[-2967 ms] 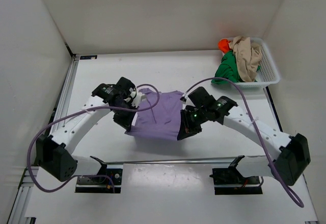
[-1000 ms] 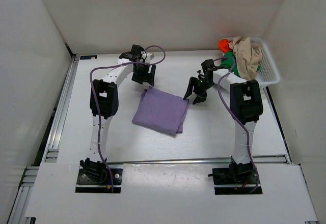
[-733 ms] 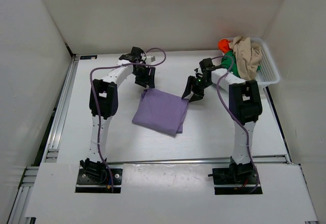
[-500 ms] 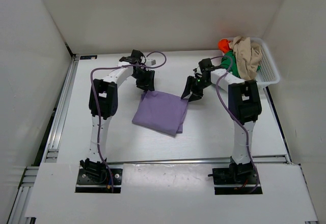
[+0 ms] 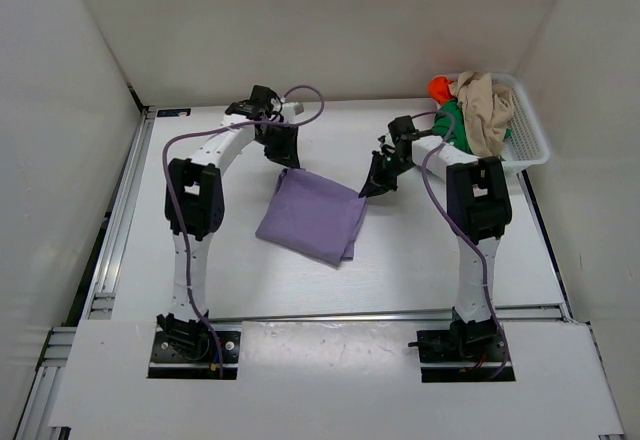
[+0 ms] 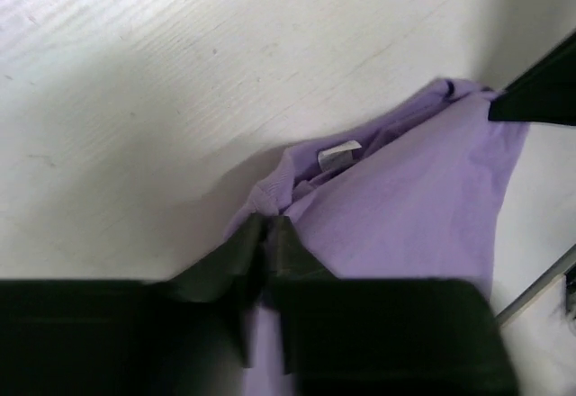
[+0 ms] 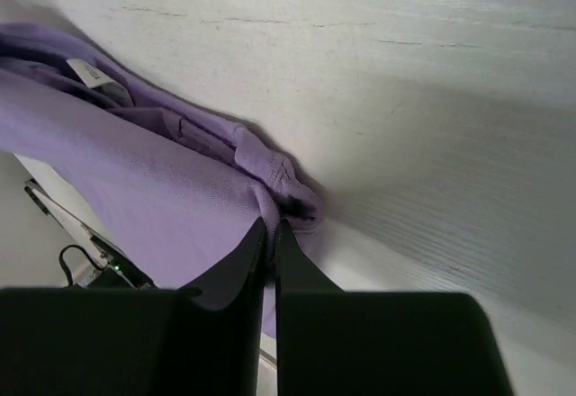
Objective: Fold and stack the t-shirts
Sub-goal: Fold the long partially folded tshirt into a neat square
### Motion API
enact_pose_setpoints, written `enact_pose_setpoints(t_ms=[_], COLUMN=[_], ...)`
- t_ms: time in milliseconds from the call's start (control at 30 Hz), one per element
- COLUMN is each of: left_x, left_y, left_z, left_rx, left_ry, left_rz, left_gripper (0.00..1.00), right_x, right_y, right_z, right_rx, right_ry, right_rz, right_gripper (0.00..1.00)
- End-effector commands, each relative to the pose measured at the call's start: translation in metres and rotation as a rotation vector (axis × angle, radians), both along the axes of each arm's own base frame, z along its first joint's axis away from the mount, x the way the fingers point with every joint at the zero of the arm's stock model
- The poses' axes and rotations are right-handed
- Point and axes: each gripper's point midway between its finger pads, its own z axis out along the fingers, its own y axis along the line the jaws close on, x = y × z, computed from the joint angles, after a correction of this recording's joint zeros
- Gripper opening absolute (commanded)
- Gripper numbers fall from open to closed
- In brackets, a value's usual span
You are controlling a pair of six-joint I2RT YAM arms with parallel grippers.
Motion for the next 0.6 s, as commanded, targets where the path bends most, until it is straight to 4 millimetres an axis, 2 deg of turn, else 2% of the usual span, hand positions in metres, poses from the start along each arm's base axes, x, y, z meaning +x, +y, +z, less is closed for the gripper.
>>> enact_pose_setpoints(t_ms=[0, 33, 67, 100, 167, 233, 300, 367, 433, 567], left_x=[0.003, 0.000, 0.000, -0.001, 0.000, 0.010, 0.007, 0.010, 0.008, 0.018], left_y=[0.007, 0.008, 0.010, 0.012, 0.014, 0.018, 0.010, 0.015, 0.010, 0.004], left_z=[0.065, 0.061, 0.057, 0.052, 0.039, 0.044, 0.044, 0.036, 0.017, 0.010], left_rx=[-0.015, -0.011, 0.006, 0.017, 0.033, 0.034, -0.008, 0.025, 0.073, 0.057], left_ry=[-0.145, -0.134, -0.129, -0.121, -0.097, -0.121, -0.104, -0.101, -0.082, -0.086], left_rz=[0.015, 0.014, 0.022, 0.026, 0.030, 0.046, 0.021, 0.037, 0.033, 0.026], left_gripper=[0.35, 0.53, 0.67, 0.73, 0.75, 0.75, 0.75, 0.75, 0.75, 0.75], right_x=[0.002, 0.000, 0.000, -0.001, -0.002, -0.002, -0.003, -0.005, -0.005, -0.007], right_y=[0.012, 0.015, 0.015, 0.016, 0.016, 0.016, 0.017, 0.021, 0.020, 0.019], right_z=[0.034, 0.034, 0.034, 0.035, 0.030, 0.025, 0.026, 0.026, 0.025, 0.023], right_rx=[0.030, 0.031, 0.031, 0.039, 0.035, 0.032, 0.040, 0.041, 0.032, 0.030], right_ry=[-0.087, -0.087, -0.087, -0.085, -0.073, -0.063, -0.060, -0.060, -0.062, -0.054], right_rz=[0.030, 0.039, 0.039, 0.042, 0.042, 0.042, 0.045, 0.054, 0.051, 0.051], right_gripper=[0.01, 0.01, 0.02, 0.02, 0.02, 0.02, 0.02, 0.02, 0.02, 0.02])
